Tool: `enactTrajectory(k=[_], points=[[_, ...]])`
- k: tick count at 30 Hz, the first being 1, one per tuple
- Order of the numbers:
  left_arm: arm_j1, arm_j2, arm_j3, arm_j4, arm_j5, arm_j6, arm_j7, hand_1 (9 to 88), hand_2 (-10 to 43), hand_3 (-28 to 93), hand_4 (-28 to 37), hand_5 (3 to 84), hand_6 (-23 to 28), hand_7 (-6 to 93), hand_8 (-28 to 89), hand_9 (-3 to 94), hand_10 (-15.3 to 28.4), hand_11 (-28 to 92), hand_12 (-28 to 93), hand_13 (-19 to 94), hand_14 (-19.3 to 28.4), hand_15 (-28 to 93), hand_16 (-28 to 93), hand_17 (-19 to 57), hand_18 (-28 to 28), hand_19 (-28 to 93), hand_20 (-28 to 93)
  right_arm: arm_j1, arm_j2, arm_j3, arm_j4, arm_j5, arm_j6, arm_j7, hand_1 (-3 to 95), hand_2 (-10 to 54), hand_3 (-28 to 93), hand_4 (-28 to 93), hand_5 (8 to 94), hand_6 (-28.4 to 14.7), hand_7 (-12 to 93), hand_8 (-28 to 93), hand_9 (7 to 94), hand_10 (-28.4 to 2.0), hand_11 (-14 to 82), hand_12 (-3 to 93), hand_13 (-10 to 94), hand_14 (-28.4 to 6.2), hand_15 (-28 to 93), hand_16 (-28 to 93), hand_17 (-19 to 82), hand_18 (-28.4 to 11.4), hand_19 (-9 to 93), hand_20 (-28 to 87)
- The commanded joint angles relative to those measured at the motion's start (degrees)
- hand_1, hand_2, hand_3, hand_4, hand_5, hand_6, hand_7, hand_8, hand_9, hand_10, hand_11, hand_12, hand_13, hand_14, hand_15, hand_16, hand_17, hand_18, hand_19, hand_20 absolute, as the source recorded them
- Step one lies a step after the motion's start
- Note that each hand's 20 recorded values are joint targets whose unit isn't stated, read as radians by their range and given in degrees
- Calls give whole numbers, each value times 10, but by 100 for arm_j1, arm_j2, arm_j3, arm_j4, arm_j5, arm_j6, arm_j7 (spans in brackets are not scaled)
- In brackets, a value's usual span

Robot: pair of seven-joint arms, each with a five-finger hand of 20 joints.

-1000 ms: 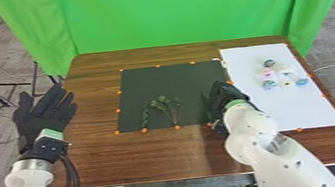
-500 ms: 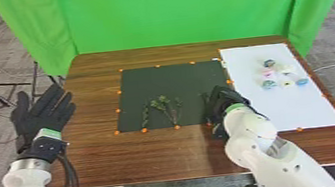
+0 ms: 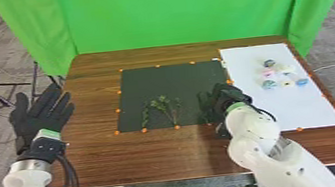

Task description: Arrange flowers

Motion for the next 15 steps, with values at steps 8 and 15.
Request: enactTrajectory(k=[8, 15], points=[[147, -95, -30, -63, 91, 91, -7, 250, 149, 702, -283, 396, 78, 166, -92, 284, 133, 217, 89, 185, 123, 329, -109, -54, 94, 278, 68, -444, 517, 1481, -339, -311, 680, -917, 348, -95, 745, -224, 616, -84, 248, -79, 689, -181, 341, 269, 660, -135, 615, 316, 389, -246, 927, 396], [148, -60, -14, -65, 74, 64, -7, 249, 148, 702, -283, 397, 77, 167, -92, 286, 134, 216, 89, 183, 123, 328, -107, -57, 96, 282, 69, -533, 949, 2176, -32, -434, 232, -1350, 437, -95, 815, -273, 539, -58, 243, -120, 546, -154, 165, 172, 579, -119, 601, 288, 341, -223, 894, 405]])
